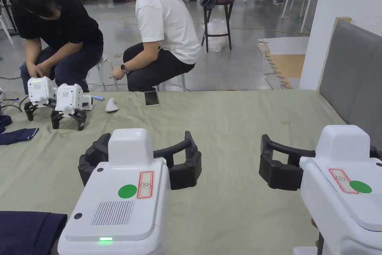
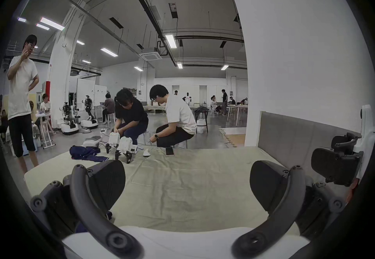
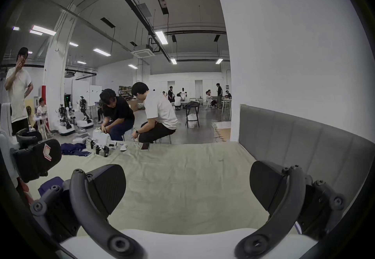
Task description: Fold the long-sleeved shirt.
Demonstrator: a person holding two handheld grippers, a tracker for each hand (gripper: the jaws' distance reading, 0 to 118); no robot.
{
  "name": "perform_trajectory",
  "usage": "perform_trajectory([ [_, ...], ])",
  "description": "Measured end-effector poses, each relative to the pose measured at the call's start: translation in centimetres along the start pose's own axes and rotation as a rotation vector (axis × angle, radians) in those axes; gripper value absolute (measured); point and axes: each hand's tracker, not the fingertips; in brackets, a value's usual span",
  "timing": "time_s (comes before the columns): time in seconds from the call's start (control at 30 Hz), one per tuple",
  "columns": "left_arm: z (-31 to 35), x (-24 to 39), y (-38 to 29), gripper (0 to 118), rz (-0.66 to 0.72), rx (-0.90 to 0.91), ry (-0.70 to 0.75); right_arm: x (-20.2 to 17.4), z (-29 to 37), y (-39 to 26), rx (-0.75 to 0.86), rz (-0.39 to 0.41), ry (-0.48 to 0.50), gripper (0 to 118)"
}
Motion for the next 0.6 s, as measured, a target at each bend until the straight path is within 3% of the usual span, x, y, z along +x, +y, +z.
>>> perform_trajectory([
  [0.6,-0.21,-0.09,-0.17,111,0.006,-0.011,0.019,0.17,-0.39,0.09,-0.002,-0.009,-0.021,118],
])
